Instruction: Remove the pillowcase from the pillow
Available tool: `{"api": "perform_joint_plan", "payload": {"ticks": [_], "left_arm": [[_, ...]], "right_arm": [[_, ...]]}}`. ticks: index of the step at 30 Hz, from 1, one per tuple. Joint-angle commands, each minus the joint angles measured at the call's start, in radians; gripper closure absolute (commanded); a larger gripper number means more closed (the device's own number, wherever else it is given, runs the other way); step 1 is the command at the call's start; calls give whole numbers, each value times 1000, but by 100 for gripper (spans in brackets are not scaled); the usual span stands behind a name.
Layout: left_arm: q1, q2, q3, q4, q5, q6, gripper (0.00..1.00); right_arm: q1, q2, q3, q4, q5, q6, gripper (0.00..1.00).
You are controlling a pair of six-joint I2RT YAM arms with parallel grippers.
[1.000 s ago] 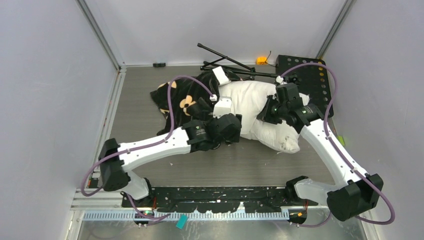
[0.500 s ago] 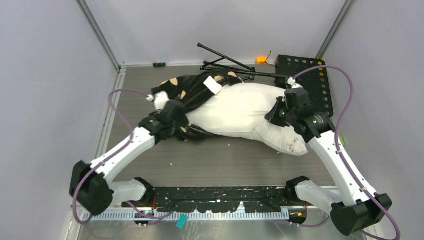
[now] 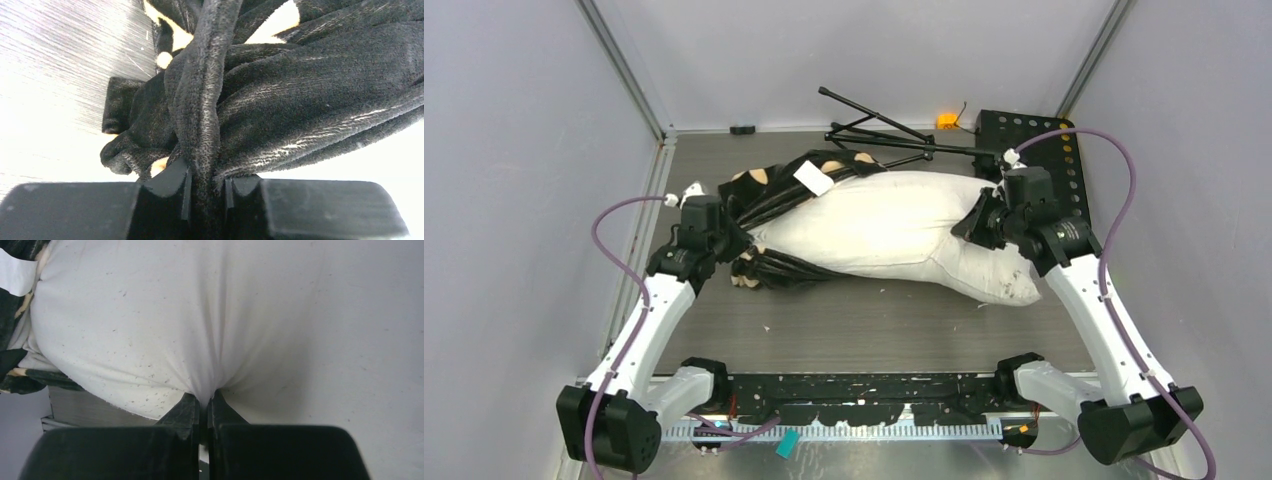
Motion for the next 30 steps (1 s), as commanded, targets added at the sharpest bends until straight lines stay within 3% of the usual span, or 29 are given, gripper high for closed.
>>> {"api": "perform_joint_plan", "payload": {"ticks": [1,2,3,5,6,7,10,12,18,25,30], "left_arm": [[64,-22,47,-7,-164,115,84],[64,-24,59,-1,-151,133,84],[64,-20,78,-2,-125,157,86],[63,-1,120,-14,-49,190,90],[64,11,140,-20,10,199,95],[64,26,159,-26,92,205,99],[63,52,178,4,285,202,100],[62,55,175,17,328,191,100],[62,45,177,5,315,204,100],[61,36,192,-21,316,218,100],[62,33,202,-50,288,231,100]], "right_arm": [[-58,20,96,30,58,-36,100],[-59,23,102,30,57,-42,96],[-59,23,111,30,57,-48,83],[-58,27,137,32,39,-61,39],[-58,32,151,31,7,-73,25],[-57,40,164,32,-42,-90,17],[-33,95,224,-14,-122,-113,14],[50,113,248,-21,-60,-139,14],[440,185,276,-10,180,-239,12],[716,365,259,11,507,-339,11],[872,464,236,52,603,-452,10]]}}
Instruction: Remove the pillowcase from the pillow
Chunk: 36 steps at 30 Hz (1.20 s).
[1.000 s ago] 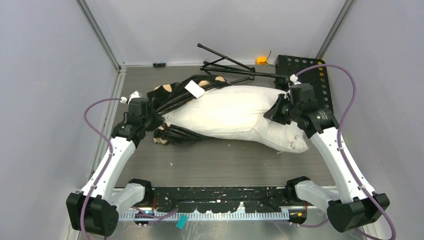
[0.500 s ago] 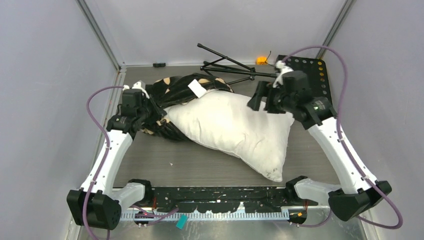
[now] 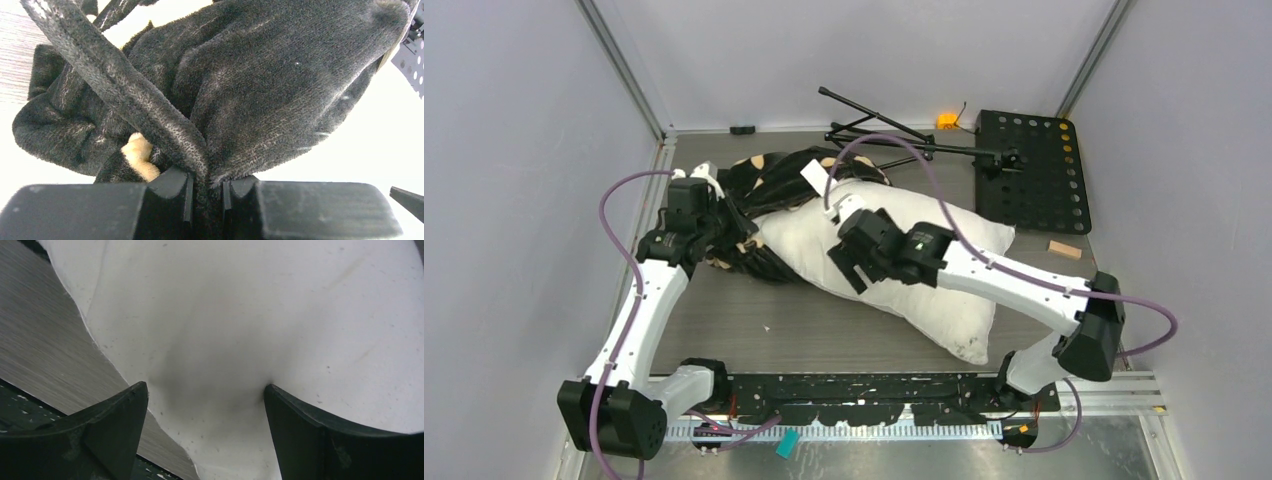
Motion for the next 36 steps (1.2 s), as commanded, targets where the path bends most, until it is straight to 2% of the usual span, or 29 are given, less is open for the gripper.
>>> {"api": "perform_joint_plan", "payload": {"ticks": [1,5,11,13,15,19,20,24,29,36], "left_arm": [[6,-26,62,-6,13,22,100],[7,-29,60,-10,4,25,100],[7,-34,50,-27,-30,36,100],[7,-33,57,-48,-71,41,100],[7,-31,70,-78,-122,46,100],[7,-40,100,-129,-215,49,100],[7,-44,107,-141,-232,50,100],[8,-43,148,-168,-294,67,100],[27,9,193,-193,-310,63,100],[53,19,157,-164,-303,21,100]], "right_arm": [[134,61,-8,61,179,-139,10],[233,144,-26,100,276,-195,9],[228,234,-81,145,395,-198,9],[208,246,-95,160,413,-177,16],[183,240,-101,176,401,-158,36],[140,136,-99,212,389,-127,91],[120,96,-93,215,378,-116,99],[-10,-86,-73,214,314,-51,100],[-283,-281,-59,170,215,118,100],[-529,-363,-116,98,169,254,100]]}}
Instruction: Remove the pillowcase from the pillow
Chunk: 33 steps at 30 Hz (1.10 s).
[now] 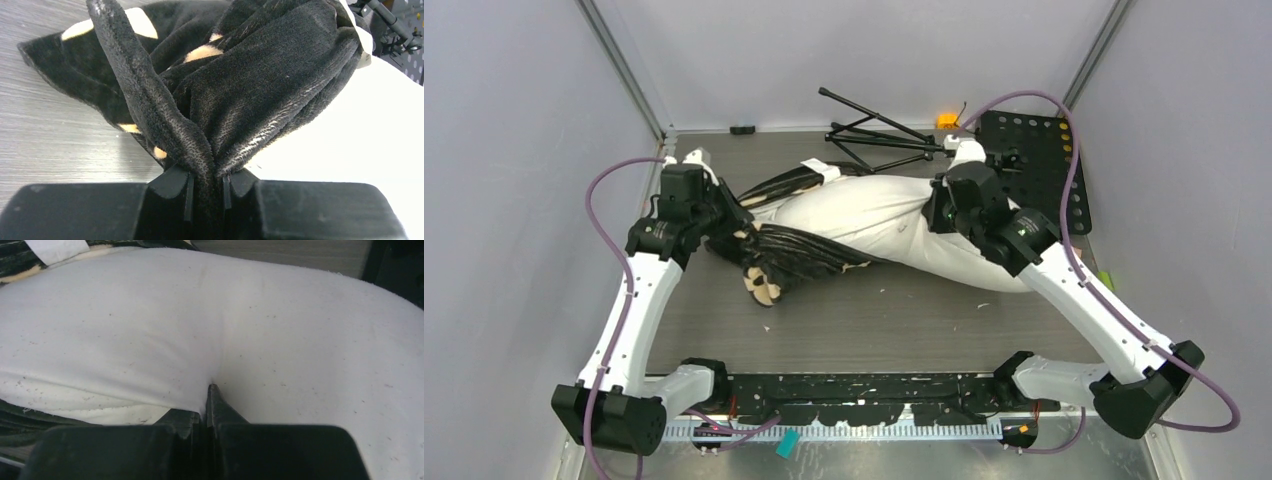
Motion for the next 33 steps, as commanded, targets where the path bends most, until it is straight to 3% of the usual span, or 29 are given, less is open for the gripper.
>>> {"api": "perform_joint_plan", "payload": {"ticks": [1,8,21,29,33], "left_arm": [[61,-3,-16,-22,-236,22,100],[70,-14,-21,-34,-288,-2,100],[110,-70,-32,-52,-431,-92,100],[341,-43,-95,-47,-205,-188,100],[356,-39,-103,-44,-196,-198,100]], "right_arm": [[-194,-69,-14,-71,197,124,100],[-346,-192,-111,-20,216,189,100],[-370,-318,-161,8,351,226,100],[-372,-436,-186,33,468,254,100],[-373,-451,-194,74,361,216,100]]}}
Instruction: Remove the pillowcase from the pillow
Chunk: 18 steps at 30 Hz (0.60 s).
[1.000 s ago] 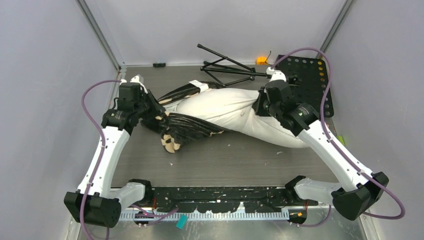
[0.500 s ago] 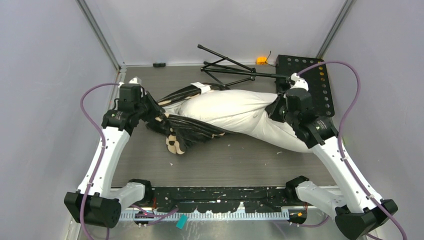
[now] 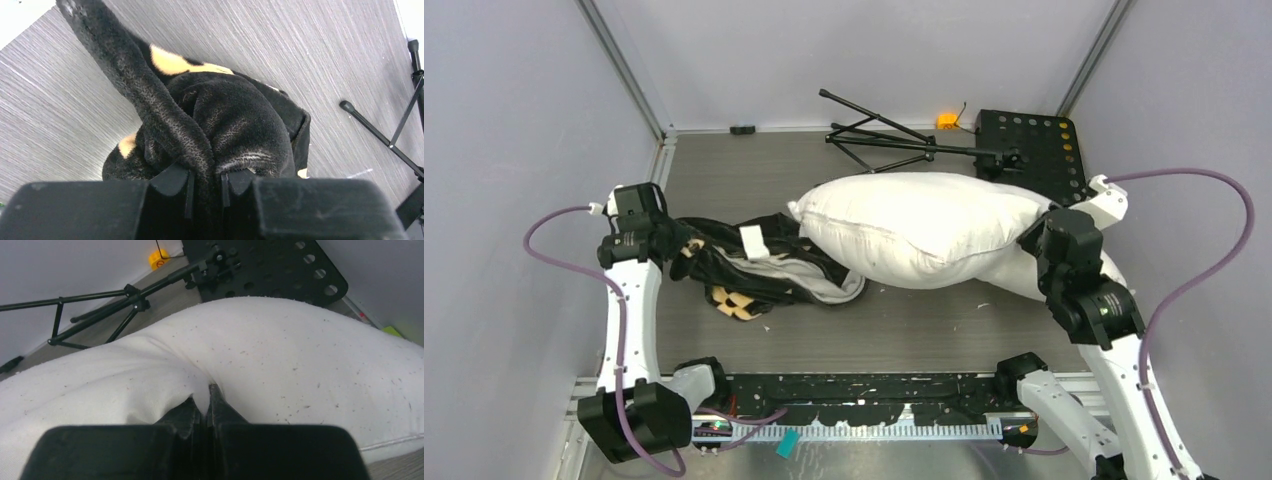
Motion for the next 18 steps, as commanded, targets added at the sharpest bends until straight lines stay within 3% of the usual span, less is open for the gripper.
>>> {"api": "perform_joint_plan", "payload": {"ticks": [1,7,10,15,18], "left_arm": [[9,-16,-10,31,-1,-34,100],[8,-46,-39,174,178,-2,100],[8,-24,-10,210,236,8,100],[8,45,90,237,234,5,100],[8,128,236,215,214,1,100]], "right_arm": [[-12,4,26,134,66,0,100],[-12,112,30,185,-213,-8,100],[-12,173,59,190,-275,0,100],[-13,263,134,188,-224,12,100],[-12,329,233,181,-185,1,100]]}}
